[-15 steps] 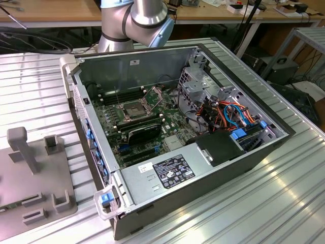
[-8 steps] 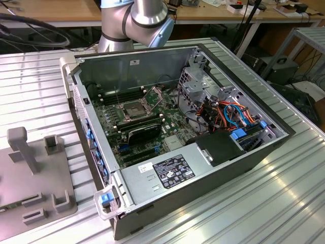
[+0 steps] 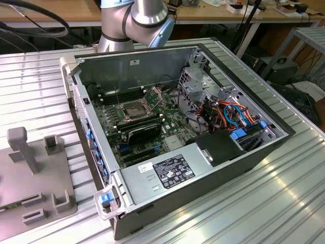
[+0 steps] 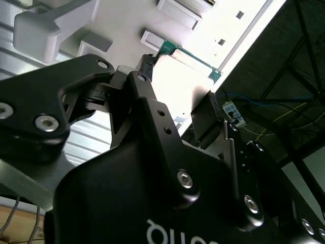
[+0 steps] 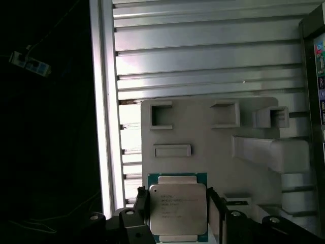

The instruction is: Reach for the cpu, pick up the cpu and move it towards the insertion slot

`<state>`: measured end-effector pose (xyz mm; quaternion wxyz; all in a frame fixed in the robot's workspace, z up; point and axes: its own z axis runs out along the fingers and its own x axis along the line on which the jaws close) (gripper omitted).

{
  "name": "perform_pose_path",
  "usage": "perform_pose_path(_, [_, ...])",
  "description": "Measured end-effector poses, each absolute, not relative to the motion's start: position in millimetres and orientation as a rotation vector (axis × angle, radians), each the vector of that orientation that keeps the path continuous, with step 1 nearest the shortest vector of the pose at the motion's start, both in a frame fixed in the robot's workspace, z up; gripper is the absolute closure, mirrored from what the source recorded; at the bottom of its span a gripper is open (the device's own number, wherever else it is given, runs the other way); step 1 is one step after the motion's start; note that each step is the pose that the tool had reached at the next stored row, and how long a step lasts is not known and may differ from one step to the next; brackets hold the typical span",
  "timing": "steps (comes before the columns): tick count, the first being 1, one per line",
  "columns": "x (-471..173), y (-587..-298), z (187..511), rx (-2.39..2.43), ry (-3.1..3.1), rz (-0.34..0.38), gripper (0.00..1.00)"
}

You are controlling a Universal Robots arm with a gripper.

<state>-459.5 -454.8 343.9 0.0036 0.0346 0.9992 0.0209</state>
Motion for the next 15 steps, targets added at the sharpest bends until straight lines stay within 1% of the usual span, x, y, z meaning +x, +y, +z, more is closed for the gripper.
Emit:
perform_pose_path(10, [-459, -455, 360, 0.108, 3.132, 0.065, 0.45])
perform_pose_path(15, [-459, -455, 362, 0.108, 3.132, 0.065, 0.45])
